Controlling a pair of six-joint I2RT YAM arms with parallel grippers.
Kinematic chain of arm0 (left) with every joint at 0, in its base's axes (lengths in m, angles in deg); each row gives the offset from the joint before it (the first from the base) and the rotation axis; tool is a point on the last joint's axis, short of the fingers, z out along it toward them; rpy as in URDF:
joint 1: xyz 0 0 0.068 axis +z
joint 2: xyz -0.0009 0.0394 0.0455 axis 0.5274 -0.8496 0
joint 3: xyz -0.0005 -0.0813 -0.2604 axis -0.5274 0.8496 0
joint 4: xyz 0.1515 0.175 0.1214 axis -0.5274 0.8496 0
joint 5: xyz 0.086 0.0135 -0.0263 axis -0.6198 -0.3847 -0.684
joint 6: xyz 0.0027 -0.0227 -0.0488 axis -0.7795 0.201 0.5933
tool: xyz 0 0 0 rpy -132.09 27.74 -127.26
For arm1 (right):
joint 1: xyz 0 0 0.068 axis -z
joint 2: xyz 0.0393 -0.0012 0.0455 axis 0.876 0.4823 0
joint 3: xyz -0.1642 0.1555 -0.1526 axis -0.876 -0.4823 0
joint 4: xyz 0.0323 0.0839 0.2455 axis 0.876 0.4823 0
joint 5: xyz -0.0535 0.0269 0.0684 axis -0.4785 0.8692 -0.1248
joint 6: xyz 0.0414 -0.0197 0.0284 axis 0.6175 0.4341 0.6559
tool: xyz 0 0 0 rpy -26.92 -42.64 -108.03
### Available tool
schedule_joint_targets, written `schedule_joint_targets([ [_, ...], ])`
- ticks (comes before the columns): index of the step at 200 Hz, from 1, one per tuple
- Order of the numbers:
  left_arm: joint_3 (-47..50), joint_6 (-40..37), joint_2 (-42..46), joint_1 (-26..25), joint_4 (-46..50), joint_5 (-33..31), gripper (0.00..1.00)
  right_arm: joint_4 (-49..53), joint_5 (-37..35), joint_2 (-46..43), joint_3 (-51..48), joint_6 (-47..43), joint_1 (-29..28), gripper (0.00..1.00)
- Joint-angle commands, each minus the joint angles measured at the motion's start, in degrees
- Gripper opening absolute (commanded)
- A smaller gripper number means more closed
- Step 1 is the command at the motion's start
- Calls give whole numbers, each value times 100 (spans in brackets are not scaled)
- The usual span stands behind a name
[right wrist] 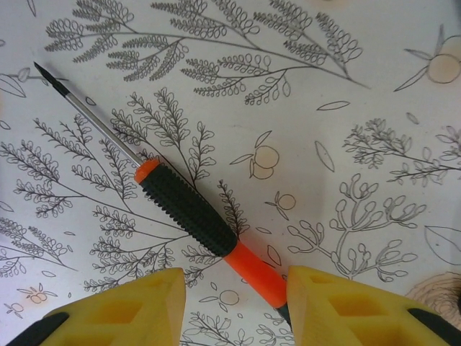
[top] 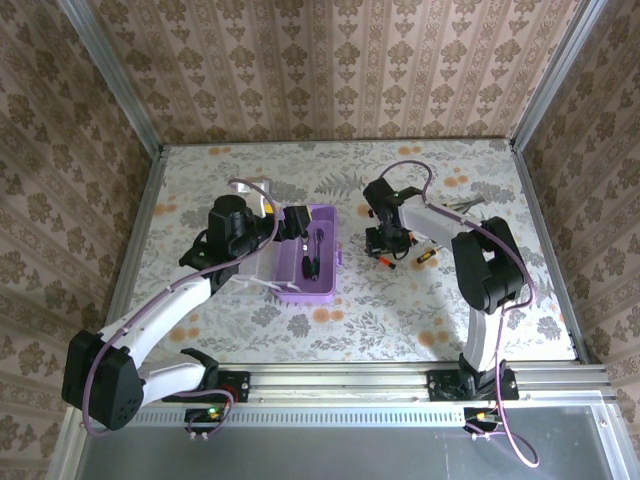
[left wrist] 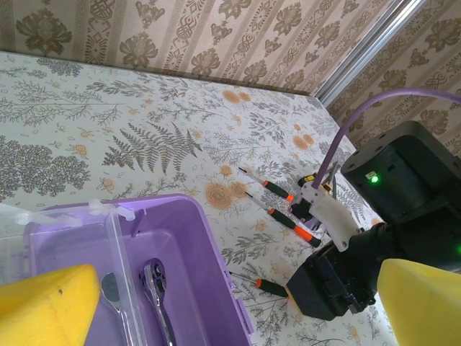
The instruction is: Pack the tool kit
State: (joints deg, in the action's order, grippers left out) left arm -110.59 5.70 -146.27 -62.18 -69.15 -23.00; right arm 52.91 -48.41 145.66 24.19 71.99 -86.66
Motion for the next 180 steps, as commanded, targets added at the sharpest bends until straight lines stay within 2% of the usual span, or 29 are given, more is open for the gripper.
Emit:
schedule_joint_targets([
  [1, 16, -166, 134, 6, -19, -22, 100, 105, 19, 276, 238, -104, -126, 46],
  [22, -109, -211, 94, 3, 186, 25, 100, 169, -59, 524, 437, -74, -161, 48],
  [52, -209, -323, 109, 11, 431, -120, 100, 300, -253, 724, 659, -76, -166, 46],
  [81, -334, -498, 103, 11, 606, 2, 100, 396, -417, 848, 807, -97, -166, 36],
  [101, -338, -519, 102, 11, 606, 17, 100, 414, -575, 836, 836, -40, -160, 23],
  [116, -281, -520, 128, 9, 524, -39, 100, 364, -635, 743, 793, 4, -150, 19],
  [153, -180, -462, 190, 58, 396, -137, 100, 189, -604, 433, 611, 175, -105, 16],
  [180, -307, 90, 38, 344, 481, 381, 100, -77, -382, 29, 353, 401, -31, 15],
])
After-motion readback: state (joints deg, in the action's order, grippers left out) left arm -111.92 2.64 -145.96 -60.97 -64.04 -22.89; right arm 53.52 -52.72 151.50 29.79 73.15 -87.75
